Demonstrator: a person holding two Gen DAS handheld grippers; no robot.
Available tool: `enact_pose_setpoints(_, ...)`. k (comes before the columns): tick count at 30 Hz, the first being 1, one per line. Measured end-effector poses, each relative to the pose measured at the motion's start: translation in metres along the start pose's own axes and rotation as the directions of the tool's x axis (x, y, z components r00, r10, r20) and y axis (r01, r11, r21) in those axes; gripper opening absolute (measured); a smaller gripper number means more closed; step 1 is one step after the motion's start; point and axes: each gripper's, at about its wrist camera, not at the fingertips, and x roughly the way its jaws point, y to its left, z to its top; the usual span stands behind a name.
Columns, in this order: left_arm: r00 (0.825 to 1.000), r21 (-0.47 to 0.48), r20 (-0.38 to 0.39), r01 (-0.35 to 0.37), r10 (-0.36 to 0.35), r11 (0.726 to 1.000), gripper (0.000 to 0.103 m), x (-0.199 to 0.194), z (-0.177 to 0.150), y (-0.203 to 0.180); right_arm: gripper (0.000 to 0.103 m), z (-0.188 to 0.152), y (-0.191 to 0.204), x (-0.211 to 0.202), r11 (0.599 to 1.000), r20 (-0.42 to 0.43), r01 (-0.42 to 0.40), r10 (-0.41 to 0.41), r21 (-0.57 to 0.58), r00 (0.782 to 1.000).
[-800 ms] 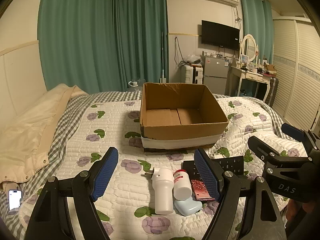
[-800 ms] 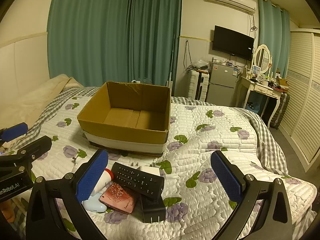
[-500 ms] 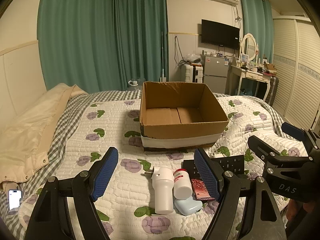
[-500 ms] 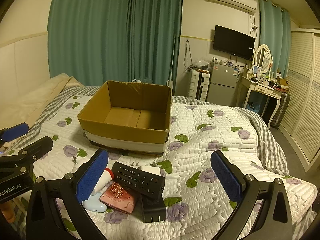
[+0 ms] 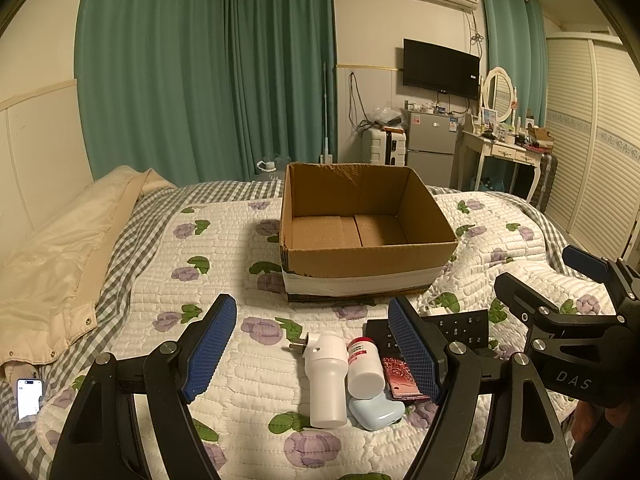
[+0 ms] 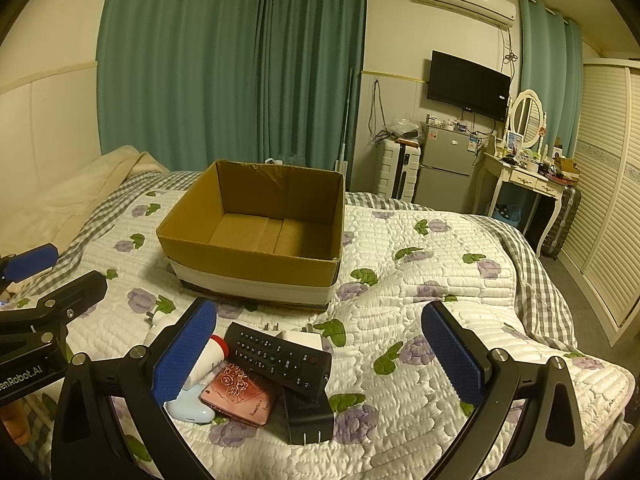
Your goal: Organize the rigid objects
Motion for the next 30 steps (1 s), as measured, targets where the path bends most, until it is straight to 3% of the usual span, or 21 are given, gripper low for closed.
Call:
enact_pose_setpoints(21, 1.0, 0.003, 0.007, 0.009, -0.009, 1.0, 0.081, -0.003, 0.0, -0.001, 0.103, -0.001, 0.002, -0.001, 1.0, 0.003, 0.0, 0.0, -0.007, 1.0)
enact_pose_setpoints(27, 1.0, -0.026, -0.014, 0.003, -0.003, 1.0, 0.081, 0.004, 0.0, 0.016, 0.103, -0.004, 0.005, -0.001, 1.0, -0.005, 0.003, -0.003, -0.021, 1.0)
enact_pose_setpoints(30, 0.998, -0.042, -0.066, 0.003, -0.006, 0.999, 0.079, 0.021, -0.006, 0.023, 0.103, -0.008, 0.005, 0.003, 1.0, -0.024, -0.004, 0.003, -0.028, 1.0)
